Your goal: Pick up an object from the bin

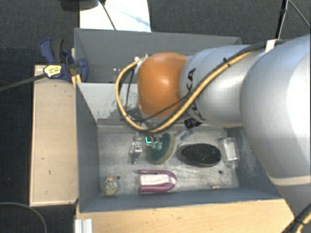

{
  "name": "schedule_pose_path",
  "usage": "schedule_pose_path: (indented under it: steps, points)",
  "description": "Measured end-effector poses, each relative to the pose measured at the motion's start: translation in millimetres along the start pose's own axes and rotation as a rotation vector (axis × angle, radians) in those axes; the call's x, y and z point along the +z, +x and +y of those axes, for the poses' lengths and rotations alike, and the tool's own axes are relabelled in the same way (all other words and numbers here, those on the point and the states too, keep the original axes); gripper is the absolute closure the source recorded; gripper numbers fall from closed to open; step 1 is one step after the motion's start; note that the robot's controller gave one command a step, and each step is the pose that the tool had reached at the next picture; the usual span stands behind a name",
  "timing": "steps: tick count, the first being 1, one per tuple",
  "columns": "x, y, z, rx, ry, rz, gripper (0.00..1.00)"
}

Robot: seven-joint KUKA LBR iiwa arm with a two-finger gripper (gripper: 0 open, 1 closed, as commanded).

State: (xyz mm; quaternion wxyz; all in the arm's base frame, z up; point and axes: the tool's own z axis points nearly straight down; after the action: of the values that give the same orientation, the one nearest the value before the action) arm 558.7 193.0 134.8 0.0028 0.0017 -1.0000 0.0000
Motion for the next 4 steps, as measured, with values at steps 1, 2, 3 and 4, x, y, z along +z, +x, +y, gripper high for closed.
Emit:
schedule_pose_path:
  steps: [1,2,3,4]
  points:
    - [22,31.7,-80,-0.02,0.004,-0.002,0.0]
    - [55,-15.2,-113,-0.172,-0.003,-0.036,0.0]
    - [47,-24.0,-110,-0.165,-0.009,-0.071,1.0]
    - [41,-17.2,-104,-0.173,-0.008,-0.067,1.0]
